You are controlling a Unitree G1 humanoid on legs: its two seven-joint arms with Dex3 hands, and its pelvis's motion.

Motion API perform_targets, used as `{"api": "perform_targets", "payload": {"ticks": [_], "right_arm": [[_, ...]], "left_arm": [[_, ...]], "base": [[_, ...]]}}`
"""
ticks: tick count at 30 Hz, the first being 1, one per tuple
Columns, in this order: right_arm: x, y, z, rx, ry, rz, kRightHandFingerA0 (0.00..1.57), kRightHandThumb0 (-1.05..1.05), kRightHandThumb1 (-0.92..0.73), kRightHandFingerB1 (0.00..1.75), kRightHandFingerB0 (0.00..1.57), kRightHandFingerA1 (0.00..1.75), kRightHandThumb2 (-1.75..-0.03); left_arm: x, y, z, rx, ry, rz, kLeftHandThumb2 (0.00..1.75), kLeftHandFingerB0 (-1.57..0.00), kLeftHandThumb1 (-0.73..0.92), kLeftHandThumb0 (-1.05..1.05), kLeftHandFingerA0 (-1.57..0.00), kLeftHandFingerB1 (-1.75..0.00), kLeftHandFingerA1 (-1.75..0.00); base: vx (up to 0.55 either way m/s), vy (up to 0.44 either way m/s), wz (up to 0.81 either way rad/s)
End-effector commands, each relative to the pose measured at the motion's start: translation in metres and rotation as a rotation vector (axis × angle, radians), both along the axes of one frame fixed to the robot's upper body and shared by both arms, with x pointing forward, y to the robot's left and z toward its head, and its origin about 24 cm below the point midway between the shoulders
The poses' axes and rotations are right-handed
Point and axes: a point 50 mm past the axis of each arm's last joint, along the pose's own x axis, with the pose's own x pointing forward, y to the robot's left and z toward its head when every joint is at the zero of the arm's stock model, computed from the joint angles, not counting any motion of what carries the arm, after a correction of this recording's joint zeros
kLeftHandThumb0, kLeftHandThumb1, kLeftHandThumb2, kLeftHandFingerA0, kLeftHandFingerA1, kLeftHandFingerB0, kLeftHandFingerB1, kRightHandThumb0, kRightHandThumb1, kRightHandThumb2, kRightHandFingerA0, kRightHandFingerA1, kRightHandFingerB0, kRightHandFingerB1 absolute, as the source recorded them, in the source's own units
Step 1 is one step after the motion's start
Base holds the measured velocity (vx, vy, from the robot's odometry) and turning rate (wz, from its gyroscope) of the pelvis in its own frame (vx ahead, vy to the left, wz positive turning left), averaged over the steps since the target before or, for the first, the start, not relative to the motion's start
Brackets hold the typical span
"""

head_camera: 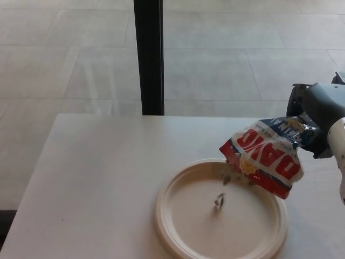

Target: The robot uses its right hand to pick up a bag of sunflower seeds kept in the middle of the desk and tilts it over a plate kept next to it to pour out a few seeds and then puts the bag of seeds back on the desk

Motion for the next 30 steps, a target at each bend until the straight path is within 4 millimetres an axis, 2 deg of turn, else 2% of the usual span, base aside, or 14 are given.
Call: {"api": "perform_targets", "payload": {"ticks": [1,5,6,7,9,12,13,16,21,22,23,24,25,30], "right_arm": [[0.003,0.0,0.012,-0.139,-0.126,0.031,0.95,-0.38,-0.58,1.24,0.78,1.75,-0.97],[0.003,0.001,0.012,-0.175,-0.155,0.039,0.97,-0.38,-0.58,1.12,0.79,1.75,-0.97],[0.003,0.002,0.011,-0.177,-0.157,0.041,0.97,-0.38,-0.58,1.1,0.79,1.75,-0.97],[0.003,0.002,0.011,-0.176,-0.149,0.037,0.98,-0.39,-0.6,1.1,0.77,1.75,-0.97],[0.002,0.003,0.009,-0.182,-0.144,0.037,0.97,-0.39,-0.6,1.13,0.77,1.75,-0.96],[0.003,0.004,0.008,-0.149,-0.13,0.04,0.96,-0.39,-0.57,1.3,0.8,1.75,-0.97],[0.002,0.004,0.007,-0.106,-0.119,0.041,0.97,-0.38,-0.54,1.33,0.8,1.75,-0.98],[0.002,0.004,0.005,-0.03,-0.081,0.022,0.96,-0.38,-0.54,1.52,0.72,1.75,-0.99],[-0.003,0.002,-0.008,0.038,-0.014,-0.01,0.99,-0.41,-0.53,1.46,0.78,1.75,-1.03],[-0.004,0.001,-0.014,0.049,0.005,-0.026,1.01,-0.39,-0.58,1.5,0.83,1.75,-0.98],[-0.005,0.0,-0.018,0.068,0.02,-0.041,1.01,-0.39,-0.59,1.5,0.84,1.75,-0.98],[-0.005,0.0,-0.018,0.074,0.023,-0.045,1.01,-0.39,-0.59,1.5,0.84,1.75,-0.98],[-0.007,-0.002,-0.023,0.094,0.034,-0.061,1.0,-0.38,-0.61,1.52,0.84,1.75,-0.94],[-0.011,-0.008,-0.037,0.169,0.062,-0.119,0.98,-0.38,-0.64,1.47,0.82,1.75,-0.89]], "left_arm": [[0.002,0.005,0.005,0.024,-0.002,-0.001,1.31,-0.12,0.85,-0.92,-0.21,-0.63,-0.76],[0.001,0.006,0.004,0.024,0.001,-0.003,1.32,-0.12,0.85,-0.95,-0.2,-0.63,-0.76],[0.001,0.006,0.004,0.026,0.005,0.002,0.97,-0.1,0.92,-0.99,-0.17,-0.65,-0.83],[0.001,0.006,0.004,0.03,0.009,-0.009,1.32,-0.13,0.85,-0.94,-0.2,-0.63,-0.76],[0.0,0.005,0.005,0.027,-0.001,-0.013,1.32,-0.12,0.85,-0.94,-0.22,-0.62,-0.78],[0.0,0.005,0.006,0.028,-0.001,-0.019,0.96,-0.06,0.92,-0.96,-0.16,-0.61,-0.82],[-0.001,0.006,0.005,0.022,0.007,-0.007,1.32,-0.11,0.84,-0.95,-0.21,-0.62,-0.77],[-0.001,0.006,0.004,0.019,0.009,-0.007,1.33,-0.12,0.85,-0.95,-0.18,-0.63,-0.75],[-0.004,0.006,0.005,0.014,0.011,-0.001,1.32,-0.13,0.84,-0.95,-0.15,-0.62,-0.74],[-0.004,0.005,0.004,0.011,0.01,0.001,0.96,-0.05,0.92,-0.96,-0.13,-0.61,-0.8],[-0.005,0.005,0.003,0.003,0.009,0.002,1.32,-0.14,0.85,-0.94,-0.13,-0.6,-0.73],[-0.005,0.005,0.003,0.0,0.008,0.002,1.32,-0.14,0.85,-0.94,-0.13,-0.6,-0.73],[-0.006,0.005,0.003,0.005,0.012,0.0,0.95,-0.05,0.92,-0.95,-0.14,-0.61,-0.81],[-0.006,0.004,0.002,-0.001,0.005,0.004,0.97,-0.06,0.92,-0.96,-0.13,-0.61,-0.8]], "base": [[0.0,0.0,0.0],[0.0,0.0,0.0],[0.0,0.0,0.0],[0.0,0.0,0.0],[0.0,0.0,0.0],[0.0,0.0,0.0],[0.0,0.0,0.0],[0.0,0.0,0.0],[0.0,0.0,0.0],[0.0,0.0,0.0],[0.0,0.0,0.0],[0.0,0.0,0.0],[0.0,0.0,0.0],[0.0,0.0,0.0]]}}
